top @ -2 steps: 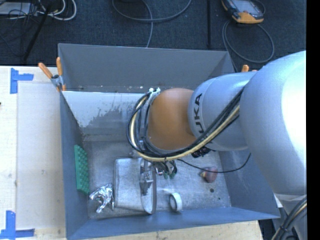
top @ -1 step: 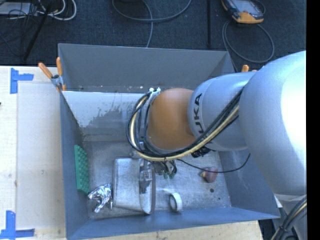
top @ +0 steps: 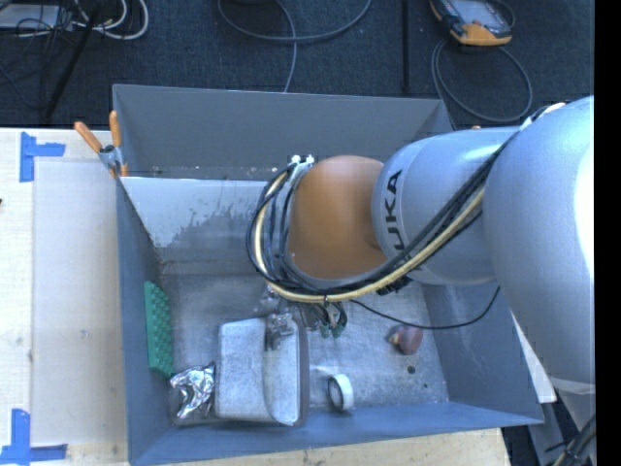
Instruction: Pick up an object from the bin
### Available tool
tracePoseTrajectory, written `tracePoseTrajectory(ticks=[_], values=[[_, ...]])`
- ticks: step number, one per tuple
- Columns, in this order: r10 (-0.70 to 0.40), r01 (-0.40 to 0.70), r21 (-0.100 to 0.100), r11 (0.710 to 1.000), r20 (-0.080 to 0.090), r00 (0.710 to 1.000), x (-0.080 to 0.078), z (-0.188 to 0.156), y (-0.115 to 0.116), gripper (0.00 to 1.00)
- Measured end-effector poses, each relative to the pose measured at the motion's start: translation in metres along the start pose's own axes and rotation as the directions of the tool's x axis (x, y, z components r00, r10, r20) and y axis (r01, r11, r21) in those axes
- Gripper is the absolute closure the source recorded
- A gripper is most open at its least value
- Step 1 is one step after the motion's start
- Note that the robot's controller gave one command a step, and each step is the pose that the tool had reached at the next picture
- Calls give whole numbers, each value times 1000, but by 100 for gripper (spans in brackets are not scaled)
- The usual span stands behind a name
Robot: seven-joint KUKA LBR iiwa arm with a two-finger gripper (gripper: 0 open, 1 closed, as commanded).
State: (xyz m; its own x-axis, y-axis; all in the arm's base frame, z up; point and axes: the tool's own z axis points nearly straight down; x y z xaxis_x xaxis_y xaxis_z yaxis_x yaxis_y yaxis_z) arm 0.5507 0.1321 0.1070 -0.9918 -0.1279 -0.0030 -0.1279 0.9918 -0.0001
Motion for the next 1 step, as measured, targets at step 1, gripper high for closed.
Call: tracePoseTrajectory(ticks=[1], values=[[31,-31,-2,1000,5,999,-6,-100,12,100]])
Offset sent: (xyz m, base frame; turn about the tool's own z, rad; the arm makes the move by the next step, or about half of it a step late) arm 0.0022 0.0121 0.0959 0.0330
